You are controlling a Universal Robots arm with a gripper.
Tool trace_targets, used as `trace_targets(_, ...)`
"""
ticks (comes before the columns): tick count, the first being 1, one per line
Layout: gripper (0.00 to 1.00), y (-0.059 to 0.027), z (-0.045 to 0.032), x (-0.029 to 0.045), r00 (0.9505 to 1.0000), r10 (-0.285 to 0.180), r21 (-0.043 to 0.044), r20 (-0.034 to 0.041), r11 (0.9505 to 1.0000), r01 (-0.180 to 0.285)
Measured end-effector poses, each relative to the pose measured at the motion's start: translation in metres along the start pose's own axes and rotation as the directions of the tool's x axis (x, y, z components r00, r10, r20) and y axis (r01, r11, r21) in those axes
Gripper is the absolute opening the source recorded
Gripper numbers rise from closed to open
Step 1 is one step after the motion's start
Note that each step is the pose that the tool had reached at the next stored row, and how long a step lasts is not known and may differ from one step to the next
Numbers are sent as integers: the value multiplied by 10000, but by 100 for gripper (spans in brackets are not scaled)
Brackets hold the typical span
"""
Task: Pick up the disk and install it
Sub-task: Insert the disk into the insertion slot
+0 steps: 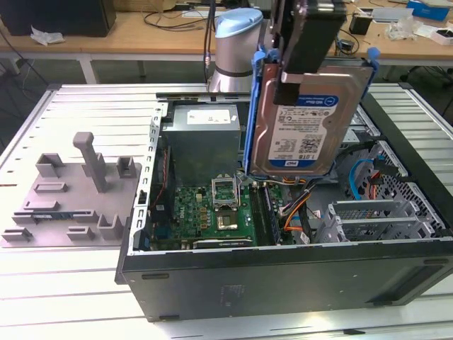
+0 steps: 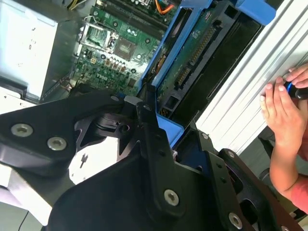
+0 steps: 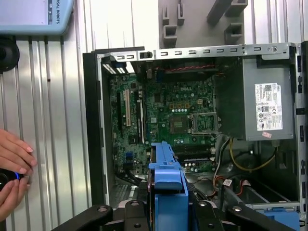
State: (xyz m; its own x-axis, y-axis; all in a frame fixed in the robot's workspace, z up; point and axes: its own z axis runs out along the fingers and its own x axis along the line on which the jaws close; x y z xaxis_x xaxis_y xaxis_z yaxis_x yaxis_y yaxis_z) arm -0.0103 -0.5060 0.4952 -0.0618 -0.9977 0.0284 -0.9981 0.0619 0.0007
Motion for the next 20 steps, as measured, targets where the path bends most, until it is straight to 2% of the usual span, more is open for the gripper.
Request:
trace_targets(2, 37, -75, 1, 22, 10000, -1, -20, -1, 10000, 1)
trace_targets(5, 37, -131, 2, 55, 10000, 0, -29, -1, 10000, 0)
trace_targets(11, 37, -237, 2, 71, 10000, -32, -45, 14, 10000, 32)
trace_targets(14, 37, -281, 3, 79, 10000, -84, -48, 45, 10000, 84)
trace_targets(20, 37, -340, 10, 85, 9995, -320, -43, 44, 9995, 320)
